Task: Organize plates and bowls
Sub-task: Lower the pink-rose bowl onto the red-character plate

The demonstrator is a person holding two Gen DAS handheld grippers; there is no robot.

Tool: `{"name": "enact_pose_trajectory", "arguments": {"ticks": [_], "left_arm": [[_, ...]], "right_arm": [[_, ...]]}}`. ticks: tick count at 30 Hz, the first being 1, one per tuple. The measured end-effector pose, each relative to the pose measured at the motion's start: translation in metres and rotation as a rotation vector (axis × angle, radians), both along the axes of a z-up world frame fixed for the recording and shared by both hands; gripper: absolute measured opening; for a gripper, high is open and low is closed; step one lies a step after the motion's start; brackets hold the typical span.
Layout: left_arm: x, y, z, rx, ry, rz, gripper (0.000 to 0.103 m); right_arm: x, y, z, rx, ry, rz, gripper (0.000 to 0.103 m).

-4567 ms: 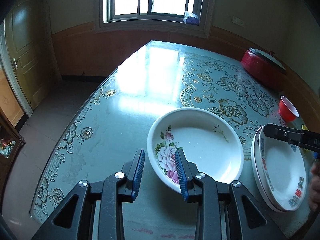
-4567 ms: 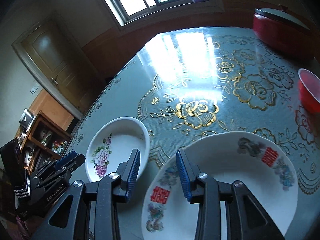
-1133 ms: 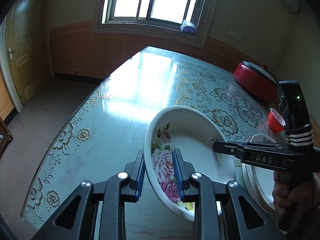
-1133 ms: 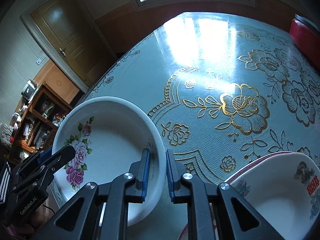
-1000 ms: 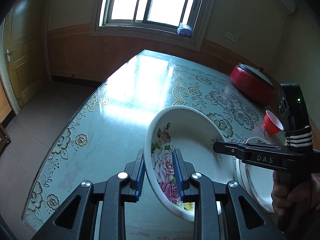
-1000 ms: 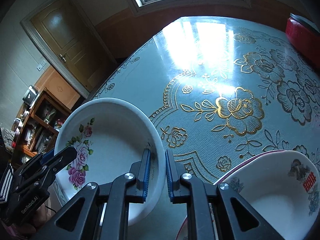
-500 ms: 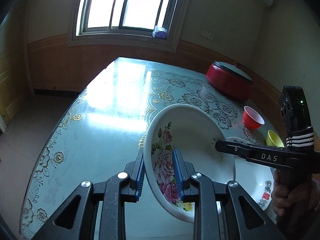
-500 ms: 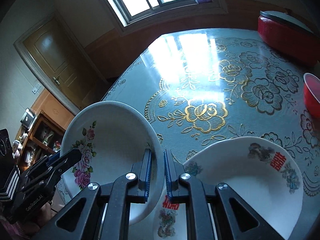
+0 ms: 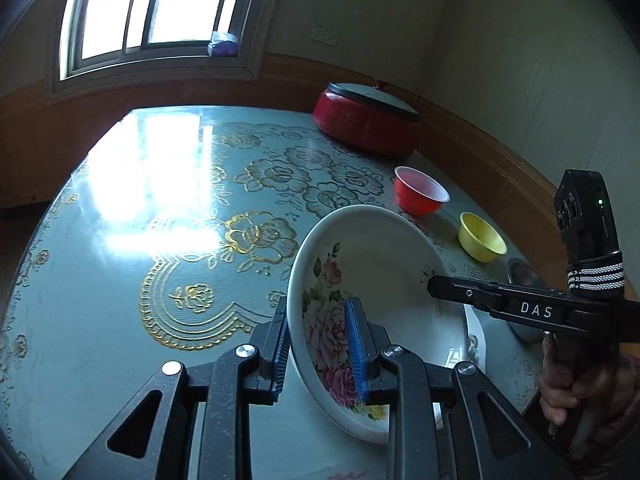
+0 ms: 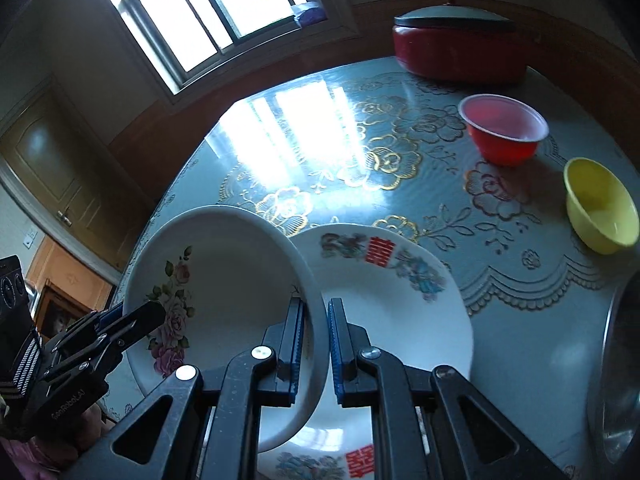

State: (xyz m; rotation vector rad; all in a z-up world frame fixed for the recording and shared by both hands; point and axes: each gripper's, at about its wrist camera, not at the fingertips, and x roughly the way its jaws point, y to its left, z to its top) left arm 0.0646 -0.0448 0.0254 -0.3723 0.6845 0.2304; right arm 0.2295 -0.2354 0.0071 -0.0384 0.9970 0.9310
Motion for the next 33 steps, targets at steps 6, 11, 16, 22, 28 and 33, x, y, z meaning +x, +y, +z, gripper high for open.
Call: {"name": "enact_pose_trajectory", "arguments": {"ticks": [6,11,16,22,28,33], "left_arm": [[0.018,-0.015,-0.009,-0.022,0.033,-0.061,0.026],[0.03,-0.02,-0.02,-0.027,0.075,-0.075,0.026],[0.035,-0.022,-0.025,-0.014,0.083,-0.066,0.026],[0.037,-0.016,-0.026,-0.014,0.079,-0.042,0.026],[0.041,-0.015,-0.03,-0.014,0.106,-0.041,0.026],[0.039,-0.013,-0.031,-0.021,0.096,-0.037,0.025]], "right_arm": [[0.003,-0.015,-0.007,-0.034,-0.015,-0.06,0.011],[0.008,-0.018,-0.016,-0.069,-0.009,-0.085,0.011],[0.012,-0.014,-0.025,-0.085,0.0,-0.094,0.011],[0.015,-0.01,-0.026,-0.072,-0.003,-0.099,0.011],[0.019,-0.005,-0.033,-0.093,0.006,-0.106,0.013],[0.02,-0.003,-0.033,-0.093,0.001,-0.1,0.014]]}}
